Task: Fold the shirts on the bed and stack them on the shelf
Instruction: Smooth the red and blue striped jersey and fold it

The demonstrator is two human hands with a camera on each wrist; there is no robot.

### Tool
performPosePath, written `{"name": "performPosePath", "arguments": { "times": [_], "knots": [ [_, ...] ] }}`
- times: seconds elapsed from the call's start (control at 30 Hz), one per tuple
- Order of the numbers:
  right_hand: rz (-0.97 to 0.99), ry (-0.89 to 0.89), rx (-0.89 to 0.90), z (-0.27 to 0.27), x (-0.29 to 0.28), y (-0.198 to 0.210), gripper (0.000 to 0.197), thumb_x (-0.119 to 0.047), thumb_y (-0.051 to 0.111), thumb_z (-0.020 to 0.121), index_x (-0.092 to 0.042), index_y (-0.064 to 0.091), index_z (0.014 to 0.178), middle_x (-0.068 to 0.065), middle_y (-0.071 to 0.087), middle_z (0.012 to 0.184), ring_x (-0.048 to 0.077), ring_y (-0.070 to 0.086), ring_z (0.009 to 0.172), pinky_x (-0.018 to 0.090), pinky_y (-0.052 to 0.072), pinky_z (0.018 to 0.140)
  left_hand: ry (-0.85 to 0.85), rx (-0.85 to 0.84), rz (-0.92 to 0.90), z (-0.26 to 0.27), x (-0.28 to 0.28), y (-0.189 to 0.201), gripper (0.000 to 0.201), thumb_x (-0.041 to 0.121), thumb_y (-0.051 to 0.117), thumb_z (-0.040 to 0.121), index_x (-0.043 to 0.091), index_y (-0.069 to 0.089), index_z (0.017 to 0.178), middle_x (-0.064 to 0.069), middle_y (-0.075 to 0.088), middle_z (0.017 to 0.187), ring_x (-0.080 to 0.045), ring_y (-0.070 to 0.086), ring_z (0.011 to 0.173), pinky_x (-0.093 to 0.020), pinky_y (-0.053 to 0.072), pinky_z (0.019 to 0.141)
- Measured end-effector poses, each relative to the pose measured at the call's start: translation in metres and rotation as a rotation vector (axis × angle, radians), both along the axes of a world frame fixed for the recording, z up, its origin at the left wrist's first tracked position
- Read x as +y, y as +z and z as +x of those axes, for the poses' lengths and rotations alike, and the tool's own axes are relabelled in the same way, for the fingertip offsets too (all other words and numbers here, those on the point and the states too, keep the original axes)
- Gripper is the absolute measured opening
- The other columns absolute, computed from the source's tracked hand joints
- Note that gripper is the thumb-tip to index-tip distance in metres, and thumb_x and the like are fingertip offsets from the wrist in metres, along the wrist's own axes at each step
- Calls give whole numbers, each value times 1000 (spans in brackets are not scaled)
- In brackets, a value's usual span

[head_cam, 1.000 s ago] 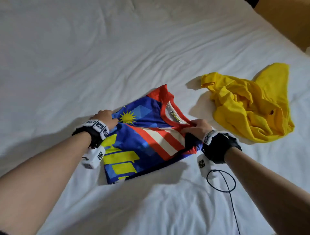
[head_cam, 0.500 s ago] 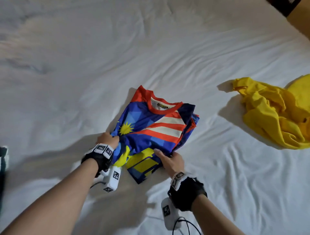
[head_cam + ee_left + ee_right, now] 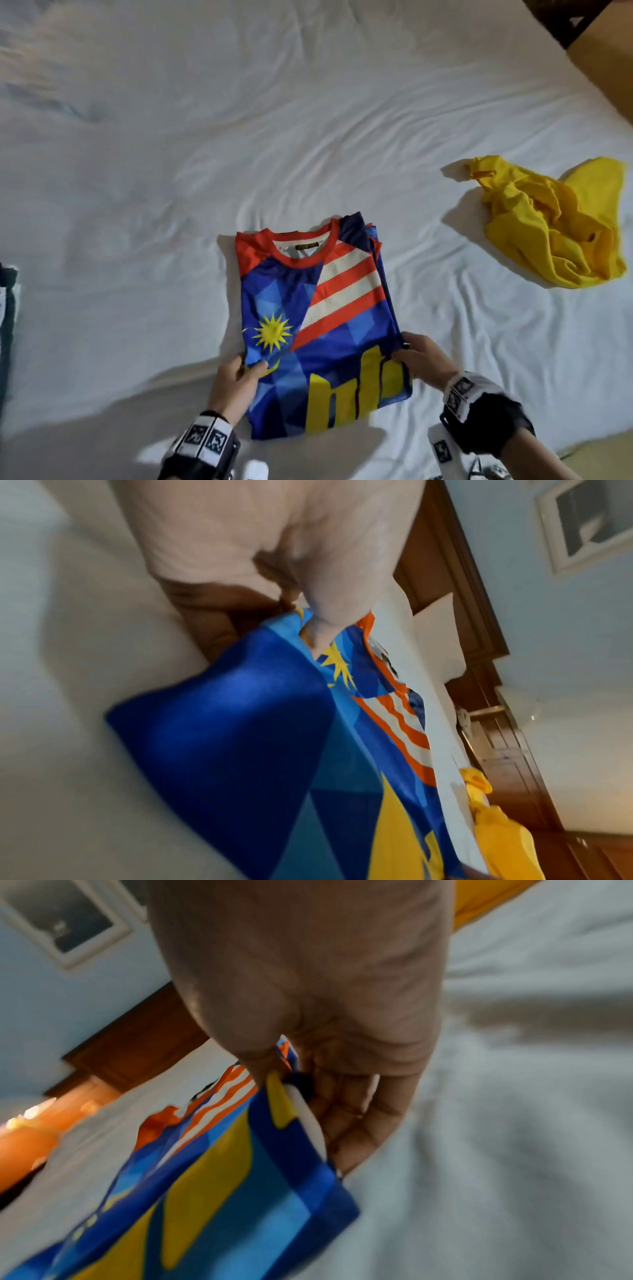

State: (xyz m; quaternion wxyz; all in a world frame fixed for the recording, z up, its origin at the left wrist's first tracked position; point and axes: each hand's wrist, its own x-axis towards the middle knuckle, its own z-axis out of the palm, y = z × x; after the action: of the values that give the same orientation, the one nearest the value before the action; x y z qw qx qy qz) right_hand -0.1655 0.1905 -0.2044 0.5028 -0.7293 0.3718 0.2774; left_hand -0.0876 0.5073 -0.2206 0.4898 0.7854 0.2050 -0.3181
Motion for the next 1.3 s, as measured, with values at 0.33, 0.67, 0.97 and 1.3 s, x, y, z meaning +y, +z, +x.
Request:
{"name": "performPosePath", "arguments": {
  "times": [0.33,0.67,0.97,1.3],
  "knots": [
    [-507,32,-153,126,3,-16,43,-47,61,87,-10,63,109,13,55,115,32,54,107,34,41,93,91,-377,298,126,-45,-1,31,32,74,83,11,70,106,-13,72,104,-31,65,101,-34,47,89],
    [-496,1,-93,113,-6,-14,43,-42,55,93,-11,56,123,15,59,126,33,51,120,35,40,93,-46,-397,332,140,-61,-5,36,33,70,87,7,65,112,-16,69,103,-35,62,101,-36,43,88],
    [-344,137,-56,-15,19,0,44,-57,64,84,-16,56,70,3,60,69,26,54,74,34,36,65,-66,-141,346,-11,-16,10,37,39,64,90,15,51,66,-12,61,72,-39,61,86,-35,37,69],
    [-197,65,-162,-37,11,13,13,-27,69,87,-19,69,77,-4,57,50,11,53,49,25,41,47,-56,-282,282,-34,-5,10,26,19,57,96,14,48,73,-3,52,63,-34,52,71,-34,31,64]
  ]
}}
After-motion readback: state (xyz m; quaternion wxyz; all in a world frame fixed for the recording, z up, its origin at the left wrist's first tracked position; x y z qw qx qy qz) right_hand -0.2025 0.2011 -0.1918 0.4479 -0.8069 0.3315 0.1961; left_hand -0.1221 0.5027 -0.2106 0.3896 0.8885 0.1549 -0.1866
